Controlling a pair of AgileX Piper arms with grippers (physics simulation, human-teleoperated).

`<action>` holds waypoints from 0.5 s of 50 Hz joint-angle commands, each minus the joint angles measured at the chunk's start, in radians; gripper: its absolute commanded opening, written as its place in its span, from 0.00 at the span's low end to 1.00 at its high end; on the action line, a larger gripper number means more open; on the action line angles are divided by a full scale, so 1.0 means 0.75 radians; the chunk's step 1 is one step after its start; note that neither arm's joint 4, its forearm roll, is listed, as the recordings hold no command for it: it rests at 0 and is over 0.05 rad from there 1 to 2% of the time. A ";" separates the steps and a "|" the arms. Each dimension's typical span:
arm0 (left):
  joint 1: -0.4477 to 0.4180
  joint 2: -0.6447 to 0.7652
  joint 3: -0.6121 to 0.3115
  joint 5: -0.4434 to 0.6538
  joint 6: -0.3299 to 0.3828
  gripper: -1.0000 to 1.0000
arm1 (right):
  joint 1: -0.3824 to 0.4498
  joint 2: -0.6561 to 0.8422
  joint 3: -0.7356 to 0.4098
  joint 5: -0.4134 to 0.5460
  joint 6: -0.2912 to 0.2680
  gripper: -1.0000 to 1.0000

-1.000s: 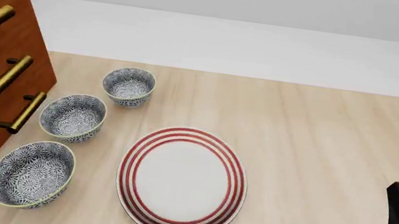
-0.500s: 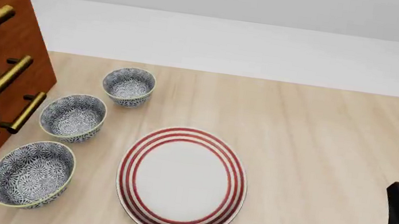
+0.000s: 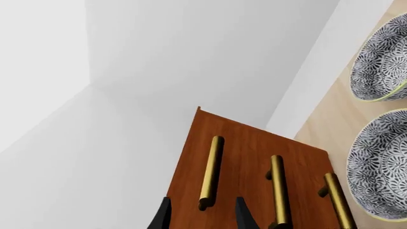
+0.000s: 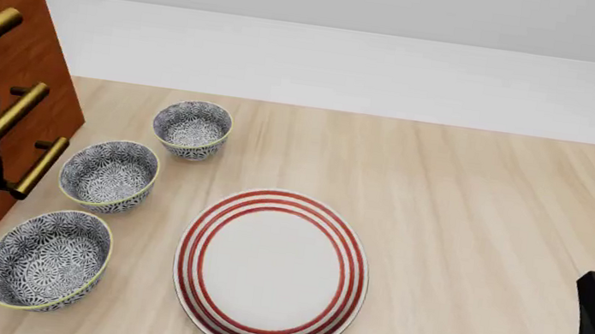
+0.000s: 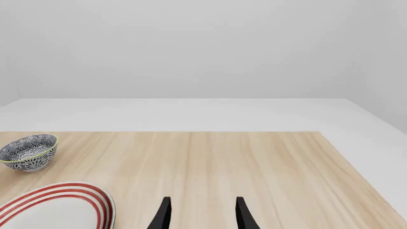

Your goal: Open the top drawer of the cabinet.

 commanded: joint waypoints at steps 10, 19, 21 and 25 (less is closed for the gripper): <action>0.027 0.060 -0.017 -0.018 0.033 1.00 | 0.000 0.000 0.000 0.000 0.000 1.00; 0.036 0.076 -0.033 -0.016 0.044 1.00 | 0.000 0.000 0.000 0.000 0.000 1.00; 0.040 0.078 -0.036 -0.014 0.041 1.00 | 0.000 0.000 0.000 0.000 0.000 1.00; 0.050 0.085 -0.041 -0.017 0.042 1.00 | 0.000 0.000 0.000 0.000 0.000 1.00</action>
